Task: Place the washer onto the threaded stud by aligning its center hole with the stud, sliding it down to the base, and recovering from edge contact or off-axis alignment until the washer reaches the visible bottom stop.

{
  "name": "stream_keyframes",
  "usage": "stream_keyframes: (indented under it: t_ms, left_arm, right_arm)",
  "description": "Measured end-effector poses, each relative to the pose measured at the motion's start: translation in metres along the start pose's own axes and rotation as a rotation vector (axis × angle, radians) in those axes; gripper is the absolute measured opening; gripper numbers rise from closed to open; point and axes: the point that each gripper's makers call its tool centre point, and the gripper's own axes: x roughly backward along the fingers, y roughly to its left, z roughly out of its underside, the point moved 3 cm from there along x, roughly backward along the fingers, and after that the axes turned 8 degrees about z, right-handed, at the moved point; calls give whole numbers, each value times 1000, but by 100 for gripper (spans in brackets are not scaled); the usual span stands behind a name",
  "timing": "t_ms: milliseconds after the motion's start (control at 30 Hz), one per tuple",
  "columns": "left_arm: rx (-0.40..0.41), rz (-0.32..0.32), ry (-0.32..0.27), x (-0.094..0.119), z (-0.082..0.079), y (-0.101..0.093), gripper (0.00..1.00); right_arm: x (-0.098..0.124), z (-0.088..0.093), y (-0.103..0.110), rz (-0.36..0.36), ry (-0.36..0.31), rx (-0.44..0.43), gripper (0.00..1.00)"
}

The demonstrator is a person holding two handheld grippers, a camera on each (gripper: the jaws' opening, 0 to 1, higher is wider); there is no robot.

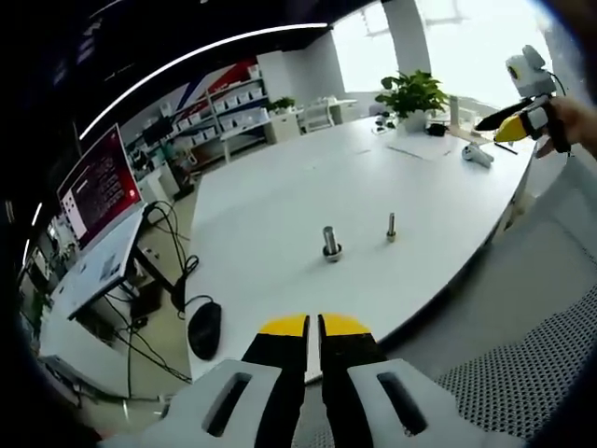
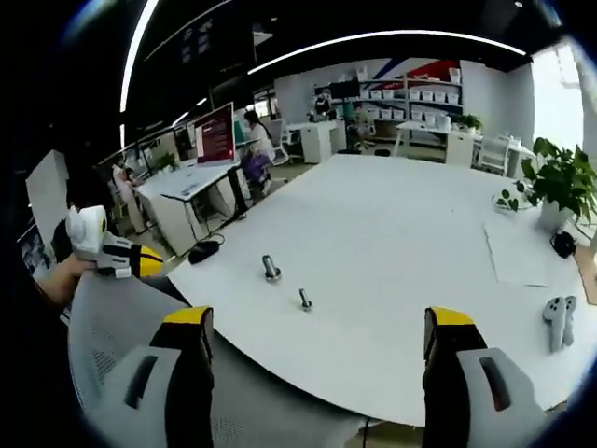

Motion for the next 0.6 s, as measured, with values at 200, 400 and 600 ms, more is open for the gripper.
stream_keyframes:
  t_ms: [200, 400, 600]
  left_arm:
    - [9, -25, -34, 2, -3, 4, 1]
    - [32, -62, -40, 5, -1, 10, 3]
    - [61, -61, -28, 3, 2, 14, 6]
  right_arm:
    - [7, 35, 7, 52, 23, -11, 100]
    - [1, 55, 30, 21, 68, -11, 95]
    - [2, 56, 24, 86, 57, 31, 89]
